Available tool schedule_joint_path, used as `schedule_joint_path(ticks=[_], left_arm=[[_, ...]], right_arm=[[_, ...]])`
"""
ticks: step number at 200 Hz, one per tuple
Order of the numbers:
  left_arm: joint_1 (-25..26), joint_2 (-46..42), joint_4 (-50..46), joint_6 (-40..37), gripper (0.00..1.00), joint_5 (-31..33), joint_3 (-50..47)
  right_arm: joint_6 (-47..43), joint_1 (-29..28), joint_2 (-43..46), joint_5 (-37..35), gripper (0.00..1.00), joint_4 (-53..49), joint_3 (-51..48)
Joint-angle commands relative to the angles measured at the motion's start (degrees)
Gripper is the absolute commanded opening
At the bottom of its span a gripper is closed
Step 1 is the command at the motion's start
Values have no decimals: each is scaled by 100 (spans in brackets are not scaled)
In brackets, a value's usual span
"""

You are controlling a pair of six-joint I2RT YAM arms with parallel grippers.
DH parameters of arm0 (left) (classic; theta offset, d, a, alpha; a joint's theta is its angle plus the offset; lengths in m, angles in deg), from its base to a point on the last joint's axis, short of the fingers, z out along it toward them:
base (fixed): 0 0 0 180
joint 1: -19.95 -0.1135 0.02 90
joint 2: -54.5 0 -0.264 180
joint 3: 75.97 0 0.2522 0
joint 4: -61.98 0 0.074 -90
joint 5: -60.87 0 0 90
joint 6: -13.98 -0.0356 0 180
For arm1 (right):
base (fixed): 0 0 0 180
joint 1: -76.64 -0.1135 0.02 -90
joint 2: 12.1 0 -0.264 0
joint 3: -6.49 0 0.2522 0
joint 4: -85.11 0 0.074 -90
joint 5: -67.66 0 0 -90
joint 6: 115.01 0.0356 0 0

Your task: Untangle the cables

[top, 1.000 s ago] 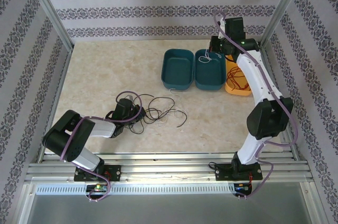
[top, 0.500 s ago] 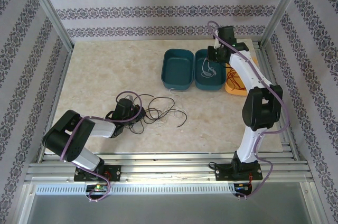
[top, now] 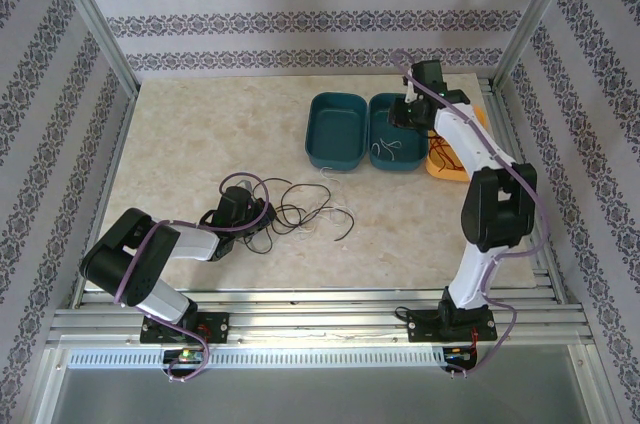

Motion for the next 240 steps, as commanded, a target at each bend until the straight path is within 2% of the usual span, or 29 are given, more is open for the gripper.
schedule_joint_path(ticks=[1, 70, 119, 159, 197, 240], left_arm=[[-44, -37, -78, -76, 0, 39, -73], [-37, -45, -163, -169, 0, -24, -10], [-43, 14, -145, -192, 0, -37, 54], [-40, 94, -32, -163, 0, -92, 54], [-44, 160, -25, -200, 0, -93, 61], [-40, 223, 90, -147, 0, -156, 85]], right_arm=[[123, -47, 631, 172, 31, 168, -328], [125, -826, 2200, -85, 39, 456, -2062], [87, -1636, 3159, -548, 52, 460, -3229], [461, -2174, 3722, -575, 51, 632, -4049], [764, -2463, 3615, -317, 49, 847, -4456], [787, -2719, 2865, -238, 44, 1127, -4410]])
